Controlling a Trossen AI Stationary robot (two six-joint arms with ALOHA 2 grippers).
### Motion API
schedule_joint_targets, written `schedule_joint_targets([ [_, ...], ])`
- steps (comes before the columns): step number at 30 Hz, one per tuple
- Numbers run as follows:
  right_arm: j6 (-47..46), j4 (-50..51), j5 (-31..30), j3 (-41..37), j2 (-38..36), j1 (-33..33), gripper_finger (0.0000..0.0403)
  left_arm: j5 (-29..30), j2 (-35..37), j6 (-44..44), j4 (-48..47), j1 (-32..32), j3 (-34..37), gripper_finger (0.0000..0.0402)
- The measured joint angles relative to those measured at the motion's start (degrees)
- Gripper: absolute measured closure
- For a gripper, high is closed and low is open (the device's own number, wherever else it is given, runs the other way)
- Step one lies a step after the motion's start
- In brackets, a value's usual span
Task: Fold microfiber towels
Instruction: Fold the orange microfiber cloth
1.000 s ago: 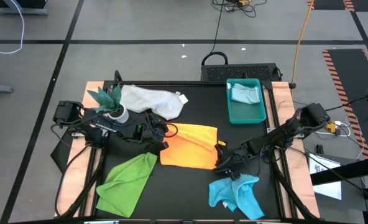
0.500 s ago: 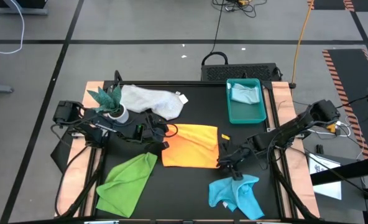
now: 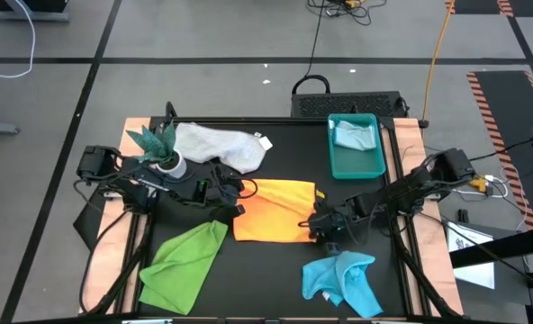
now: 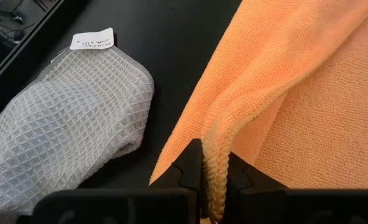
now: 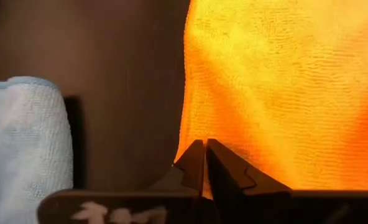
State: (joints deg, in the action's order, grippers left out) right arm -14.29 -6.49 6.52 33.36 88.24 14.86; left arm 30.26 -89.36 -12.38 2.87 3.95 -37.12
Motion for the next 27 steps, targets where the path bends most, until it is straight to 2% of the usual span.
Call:
schedule_joint_targets([
  [10,0.60,4.51,11.59,-0.15,-2.85,-1.67,0.0397,-0.28,0.00,0.01,0.27,0.02,0.01,0.0376],
  [17,0.18,1.01,11.85,-0.18,-4.83,-1.67,0.0400,-0.28,0.00,0.00,0.25,0.00,0.02,0.0376],
  [21,-2.27,1.57,14.54,-0.11,-5.77,-1.65,0.0402,-0.31,0.00,0.04,0.31,0.00,0.02,0.0376],
  [27,-1.10,2.79,11.70,-0.20,-2.79,-1.22,0.0402,-0.35,0.00,0.04,0.48,0.00,0.04,0.0376],
])
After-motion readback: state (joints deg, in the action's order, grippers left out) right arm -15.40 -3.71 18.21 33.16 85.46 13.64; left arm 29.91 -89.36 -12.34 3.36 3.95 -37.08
